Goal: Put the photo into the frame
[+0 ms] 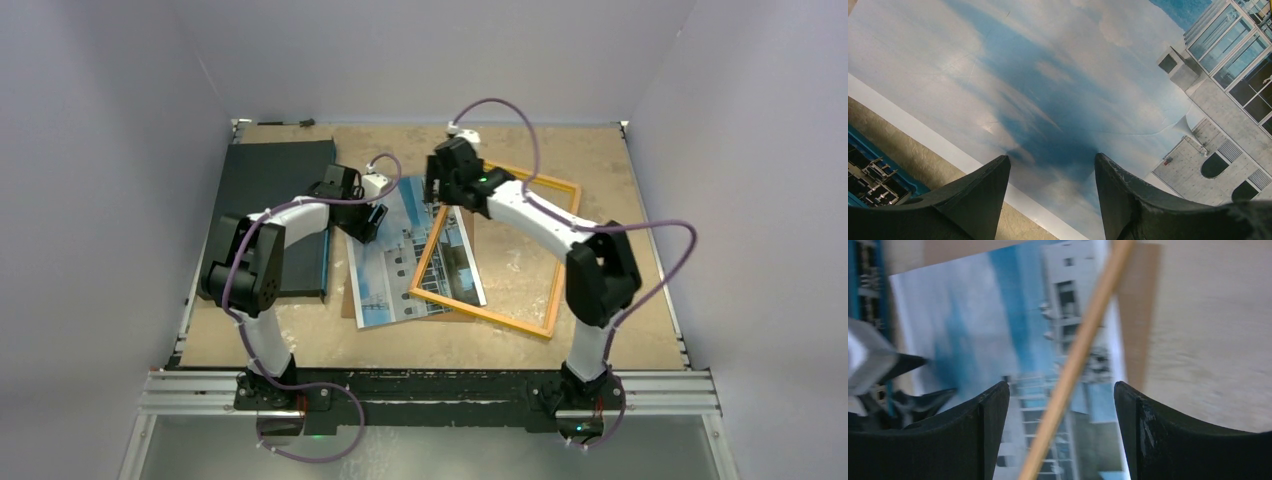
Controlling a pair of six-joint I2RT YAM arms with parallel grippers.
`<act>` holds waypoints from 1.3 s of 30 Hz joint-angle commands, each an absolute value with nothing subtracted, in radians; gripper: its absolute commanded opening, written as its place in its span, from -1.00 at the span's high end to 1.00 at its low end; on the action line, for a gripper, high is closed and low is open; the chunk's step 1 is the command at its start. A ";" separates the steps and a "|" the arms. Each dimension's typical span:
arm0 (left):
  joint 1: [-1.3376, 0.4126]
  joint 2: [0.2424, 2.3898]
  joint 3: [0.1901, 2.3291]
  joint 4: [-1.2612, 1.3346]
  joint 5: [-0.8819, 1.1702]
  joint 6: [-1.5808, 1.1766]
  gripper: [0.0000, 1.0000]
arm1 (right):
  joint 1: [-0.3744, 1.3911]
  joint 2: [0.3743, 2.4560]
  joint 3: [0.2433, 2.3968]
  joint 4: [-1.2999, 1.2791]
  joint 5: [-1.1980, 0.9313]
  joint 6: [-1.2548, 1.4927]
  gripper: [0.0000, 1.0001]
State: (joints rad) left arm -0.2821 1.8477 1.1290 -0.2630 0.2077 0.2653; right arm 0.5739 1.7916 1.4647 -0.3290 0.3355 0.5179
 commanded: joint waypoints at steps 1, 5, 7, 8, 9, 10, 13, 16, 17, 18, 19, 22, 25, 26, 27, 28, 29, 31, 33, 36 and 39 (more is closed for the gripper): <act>-0.276 1.866 1.078 -0.303 0.145 0.290 -0.23 | 0.649 1.974 1.614 -0.356 0.345 0.602 -0.56; -0.275 1.844 1.054 -0.289 0.126 0.291 -0.23 | 0.692 2.072 1.705 -0.395 0.379 0.603 -0.50; -0.275 1.837 1.042 -0.285 0.118 0.297 -0.23 | 0.709 2.091 1.718 -0.407 0.413 0.603 -0.47; -0.275 1.835 1.036 -0.285 0.114 0.298 -0.23 | 0.714 2.094 1.714 -0.408 0.423 0.604 -0.45; -0.275 1.835 1.033 -0.284 0.108 0.299 -0.23 | 0.715 2.095 1.706 -0.405 0.429 0.605 -0.43; -0.275 1.836 1.029 -0.283 0.103 0.301 -0.23 | 0.716 2.093 1.692 -0.397 0.429 0.605 -0.41; -0.274 1.840 1.025 -0.283 0.095 0.303 -0.23 | 0.720 2.090 1.645 -0.373 0.431 0.607 -0.36; -0.275 1.843 1.028 -0.290 0.090 0.306 -0.24 | 0.722 2.099 1.610 -0.361 0.435 0.605 -0.31; -0.275 1.843 1.029 -0.291 0.088 0.308 -0.25 | 0.722 2.101 1.602 -0.359 0.438 0.599 -0.27; -0.275 1.844 1.032 -0.293 0.084 0.310 -0.25 | 0.723 2.102 1.593 -0.356 0.439 0.590 -0.21; -0.275 1.845 1.034 -0.296 0.082 0.312 -0.25 | 0.724 2.101 1.584 -0.355 0.442 0.583 -0.18; -0.273 1.849 1.041 -0.302 0.077 0.315 -0.25 | 0.725 2.088 1.550 -0.350 0.452 0.563 -0.18; -0.273 1.852 1.046 -0.302 0.079 0.313 -0.25 | 0.725 2.074 1.519 -0.342 0.439 0.543 -0.18; -0.273 1.853 1.049 -0.304 0.079 0.311 -0.25 | 0.724 2.067 1.508 -0.336 0.433 0.537 -0.13; -0.273 1.855 1.051 -0.303 0.077 0.310 -0.24 | 0.725 2.059 1.496 -0.332 0.430 0.530 -0.05; -0.273 1.856 1.051 -0.305 0.076 0.312 -0.24 | 0.725 2.049 1.482 -0.327 0.426 0.522 0.06; -0.273 1.857 1.052 -0.303 0.074 0.315 -0.24 | 0.725 2.034 1.467 -0.321 0.420 0.512 0.18; -0.273 1.861 1.052 -0.304 0.066 0.320 -0.23 | 0.724 2.006 1.435 -0.304 0.416 0.485 0.40; -0.273 1.868 1.056 -0.305 0.058 0.326 -0.22 | 0.723 1.979 1.401 -0.301 0.422 0.460 0.50; -0.274 1.875 1.064 -0.305 0.043 0.337 -0.21 | 0.722 1.933 1.328 -0.292 0.437 0.444 0.59; -0.273 1.884 1.078 -0.304 0.033 0.347 -0.20 | 0.715 1.884 1.250 -0.276 0.443 0.449 0.59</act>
